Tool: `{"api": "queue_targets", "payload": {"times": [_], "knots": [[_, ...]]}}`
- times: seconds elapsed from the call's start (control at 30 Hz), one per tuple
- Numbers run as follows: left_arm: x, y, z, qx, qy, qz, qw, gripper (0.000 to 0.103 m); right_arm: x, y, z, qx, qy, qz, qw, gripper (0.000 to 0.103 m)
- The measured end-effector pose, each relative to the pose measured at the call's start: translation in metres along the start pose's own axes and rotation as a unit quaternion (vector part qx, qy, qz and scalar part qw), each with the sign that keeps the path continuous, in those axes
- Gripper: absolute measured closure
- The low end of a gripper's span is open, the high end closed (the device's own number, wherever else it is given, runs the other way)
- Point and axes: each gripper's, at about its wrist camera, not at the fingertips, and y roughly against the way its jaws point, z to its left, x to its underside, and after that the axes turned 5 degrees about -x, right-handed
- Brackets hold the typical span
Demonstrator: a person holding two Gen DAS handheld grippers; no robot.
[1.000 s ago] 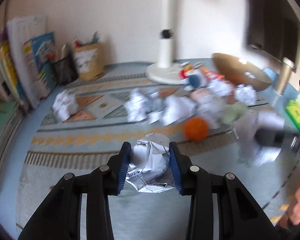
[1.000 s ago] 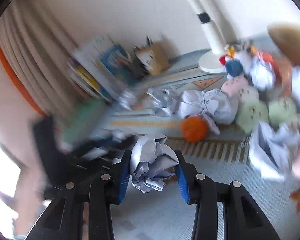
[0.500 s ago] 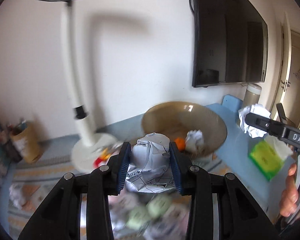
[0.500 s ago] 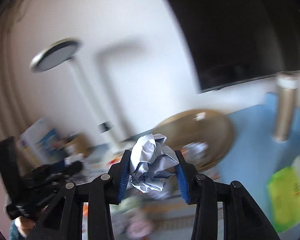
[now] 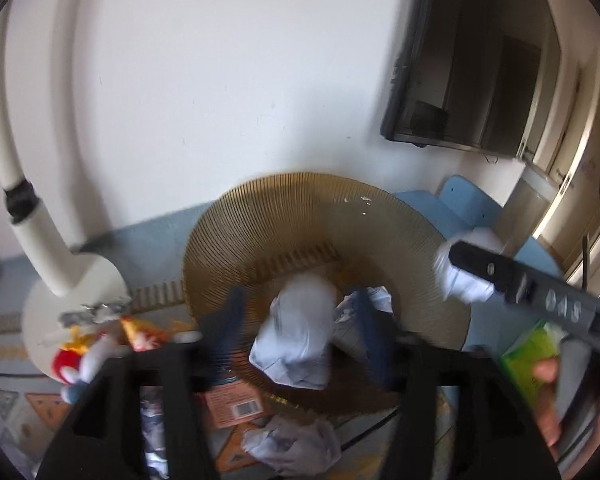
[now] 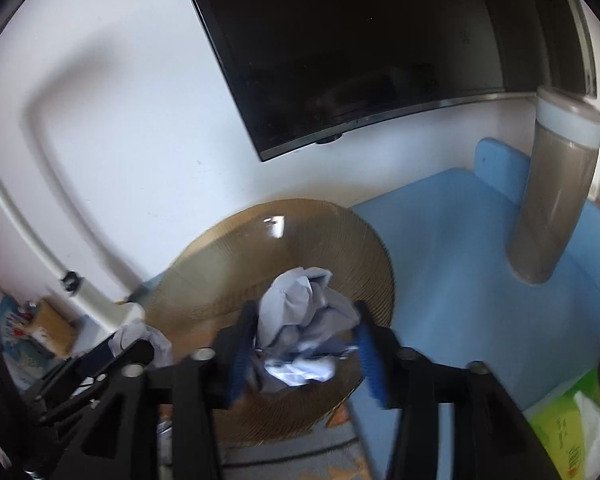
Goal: Organize objects
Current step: 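Carry both paper balls to the brown bowl and open both tools, then move both tools back over the rug toward more paper balls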
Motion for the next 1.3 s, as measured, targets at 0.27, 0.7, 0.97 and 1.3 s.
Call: {"api": "queue_targets", "payload": {"times": [0.27,0.7,0.97,1.3], "knots": [[0.01,0.037,0.037,0.024,0.096,-0.032,0.9946,0.007,0.012,0.008,-0.023,0.004,-0.014,-0.008,1.0,0.019],[0.079,0.165,0.079,-0.066,0.095,-0.102,0.9881,0.0,0.068,0.046,0.019,-0.044,0.019,0.018,0.999,0.017],[0.171,0.219,0.148,-0.188,0.138,-0.106,0.9666,0.0,0.146,0.056,0.041,-0.064,0.055,0.038,0.996,0.017],[0.234,0.202,0.218,-0.24,0.208,-0.051,0.9467,0.001,0.191,0.052,0.068,-0.074,0.102,0.02,0.992,0.012]]}}
